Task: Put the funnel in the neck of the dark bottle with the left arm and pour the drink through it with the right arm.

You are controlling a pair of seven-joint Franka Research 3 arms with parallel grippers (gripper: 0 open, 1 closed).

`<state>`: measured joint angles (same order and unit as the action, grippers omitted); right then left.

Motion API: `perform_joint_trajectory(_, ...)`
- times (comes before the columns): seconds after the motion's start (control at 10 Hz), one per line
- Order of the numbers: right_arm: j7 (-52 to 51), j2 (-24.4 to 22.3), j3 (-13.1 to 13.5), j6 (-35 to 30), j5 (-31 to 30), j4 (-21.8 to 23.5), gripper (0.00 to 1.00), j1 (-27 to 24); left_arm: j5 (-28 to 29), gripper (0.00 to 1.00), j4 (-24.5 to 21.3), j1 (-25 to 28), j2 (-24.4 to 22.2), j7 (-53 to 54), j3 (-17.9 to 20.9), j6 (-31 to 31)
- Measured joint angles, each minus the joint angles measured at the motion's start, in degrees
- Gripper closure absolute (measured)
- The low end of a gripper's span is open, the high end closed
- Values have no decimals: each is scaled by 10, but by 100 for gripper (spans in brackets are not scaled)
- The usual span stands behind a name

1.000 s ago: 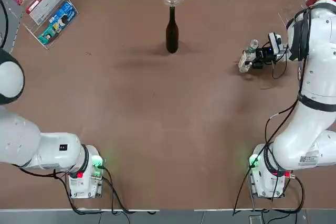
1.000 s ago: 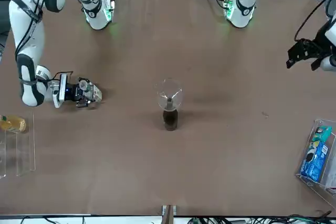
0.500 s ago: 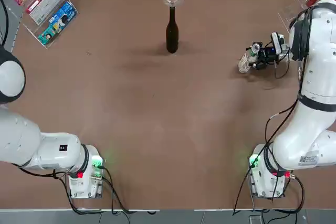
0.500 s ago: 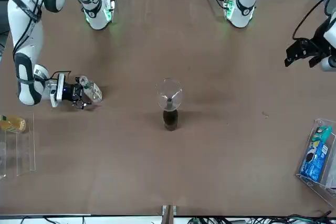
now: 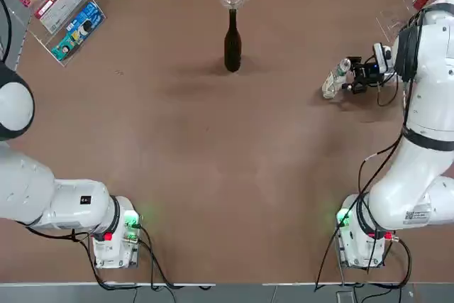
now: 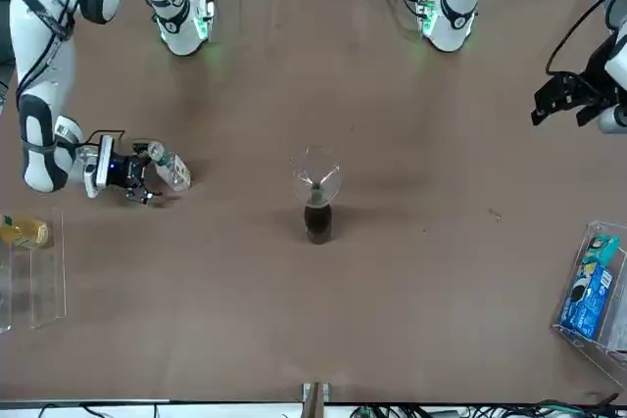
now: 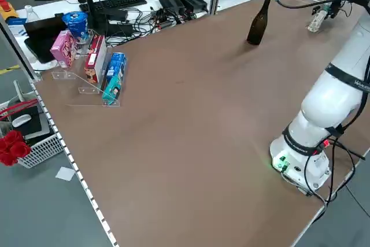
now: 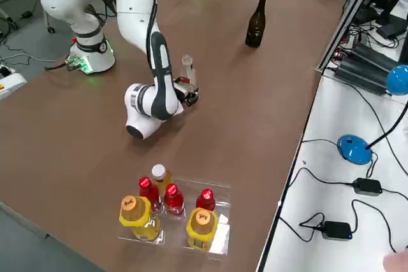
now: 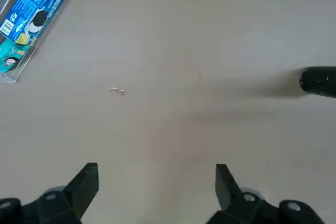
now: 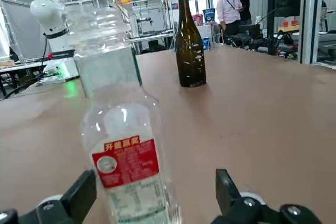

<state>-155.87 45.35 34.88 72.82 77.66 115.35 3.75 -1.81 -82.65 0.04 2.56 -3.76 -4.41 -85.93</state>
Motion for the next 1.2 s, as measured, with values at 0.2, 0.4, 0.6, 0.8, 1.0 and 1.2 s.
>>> perform_joint_trajectory(0.2, 11, -2, 29, -6, -9, -5, 0, 5, 5, 2, 0, 0, 0, 0, -1, -1)
perform_joint_trajectory(0.4, 45, -12, 53, -10, -43, -11, 0, 10, 5, 2, 0, 0, 0, 0, -3, -2)
perform_joint_trajectory(0.6, 140, -57, 68, 4, -93, -21, 0, 13, 5, 2, 0, 0, 0, 0, -4, -2)
perform_joint_trajectory(0.8, 267, -139, 71, 58, -159, -26, 0, 15, 5, 2, 0, 0, 0, 0, -4, -3)
perform_joint_trajectory(1.0, 391, -227, 70, 100, -230, -27, 0, 21, 5, 2, 0, 0, 0, 0, -4, -3)
perform_joint_trajectory(1.2, 484, -286, 60, 126, -279, -27, 0, 23, 5, 2, 0, 0, 0, 0, -8, -3)
